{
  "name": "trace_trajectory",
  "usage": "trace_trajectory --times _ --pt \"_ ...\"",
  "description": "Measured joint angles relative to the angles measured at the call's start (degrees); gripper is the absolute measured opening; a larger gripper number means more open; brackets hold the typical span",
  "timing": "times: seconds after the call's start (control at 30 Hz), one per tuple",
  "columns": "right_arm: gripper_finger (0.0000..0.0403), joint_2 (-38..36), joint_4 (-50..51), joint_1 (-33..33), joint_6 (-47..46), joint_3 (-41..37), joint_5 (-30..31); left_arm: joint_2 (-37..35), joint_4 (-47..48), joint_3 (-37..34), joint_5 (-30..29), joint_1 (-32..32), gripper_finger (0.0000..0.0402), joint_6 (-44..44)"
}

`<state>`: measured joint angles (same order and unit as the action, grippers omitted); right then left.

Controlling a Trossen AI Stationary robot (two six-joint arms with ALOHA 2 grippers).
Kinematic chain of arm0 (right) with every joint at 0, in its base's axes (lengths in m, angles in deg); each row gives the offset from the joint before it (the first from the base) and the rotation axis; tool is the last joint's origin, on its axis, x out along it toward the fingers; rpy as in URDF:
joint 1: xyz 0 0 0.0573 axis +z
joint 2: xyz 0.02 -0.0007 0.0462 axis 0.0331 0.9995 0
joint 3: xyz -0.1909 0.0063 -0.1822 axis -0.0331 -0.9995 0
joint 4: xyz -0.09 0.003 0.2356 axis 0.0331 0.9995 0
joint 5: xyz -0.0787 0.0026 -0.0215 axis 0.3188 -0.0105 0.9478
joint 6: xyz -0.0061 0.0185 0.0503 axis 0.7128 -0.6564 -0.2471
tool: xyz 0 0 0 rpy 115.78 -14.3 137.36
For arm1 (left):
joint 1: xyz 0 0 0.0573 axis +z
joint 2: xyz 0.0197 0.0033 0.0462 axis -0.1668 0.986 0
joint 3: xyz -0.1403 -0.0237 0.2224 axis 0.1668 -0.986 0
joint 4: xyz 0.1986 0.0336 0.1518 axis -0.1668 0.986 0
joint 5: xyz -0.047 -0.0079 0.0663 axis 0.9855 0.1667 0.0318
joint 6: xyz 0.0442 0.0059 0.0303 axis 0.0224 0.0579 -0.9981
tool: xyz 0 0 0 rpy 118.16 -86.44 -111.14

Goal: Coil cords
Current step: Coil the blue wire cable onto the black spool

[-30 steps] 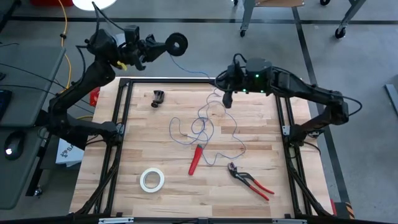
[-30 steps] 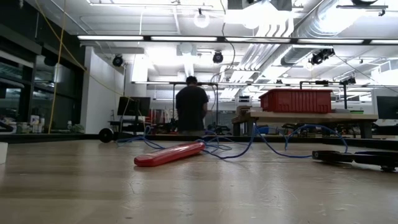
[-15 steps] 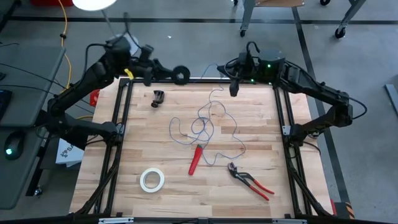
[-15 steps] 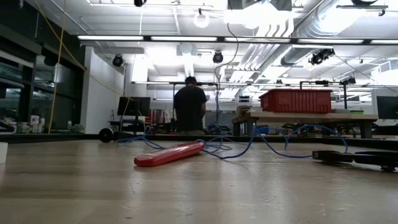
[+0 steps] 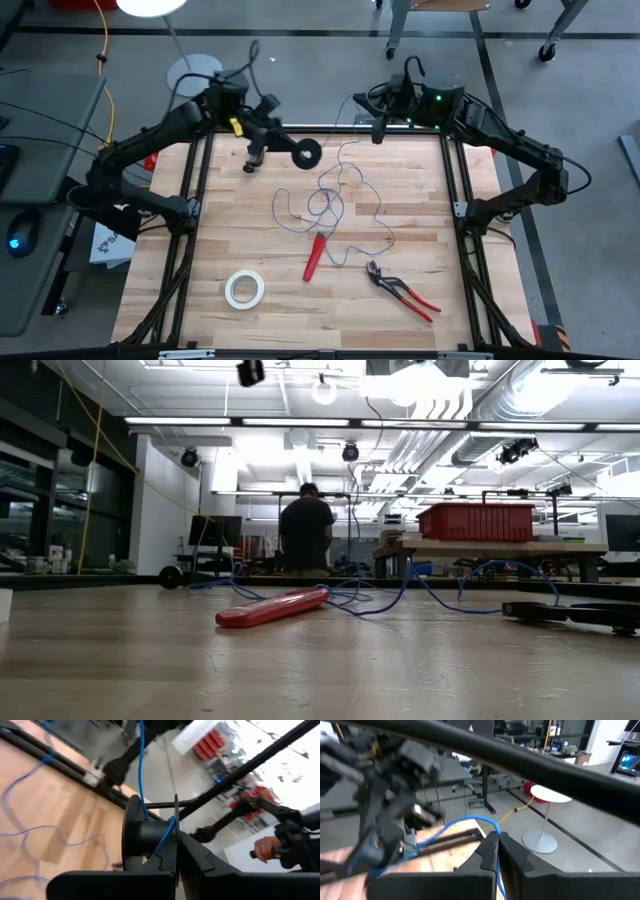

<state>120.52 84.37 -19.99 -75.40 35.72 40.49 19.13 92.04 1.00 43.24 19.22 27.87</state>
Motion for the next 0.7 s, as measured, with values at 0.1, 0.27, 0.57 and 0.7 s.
trace_trajectory --times 0.1,0.27,0.57,0.7 --pt "0.0000 0.42 -2.82 0.00 -1.54 0.00 -0.74 3.51 -8.61 0.00 2.54 -1.48 0.0000 2.73" --pt "0.0000 2.44 -6.61 0.83 -4.00 0.00 -2.36 9.28 -30.51 0.00 6.40 -3.18 0.0000 12.82" --pt "0.0000 4.28 -9.98 3.29 -6.11 -0.02 -7.22 15.63 -60.96 0.00 5.34 -3.82 0.0000 28.02" --pt "0.0000 4.26 -10.55 3.30 -7.05 -0.02 -8.63 15.84 -65.43 0.53 2.99 -3.82 0.0000 29.48"
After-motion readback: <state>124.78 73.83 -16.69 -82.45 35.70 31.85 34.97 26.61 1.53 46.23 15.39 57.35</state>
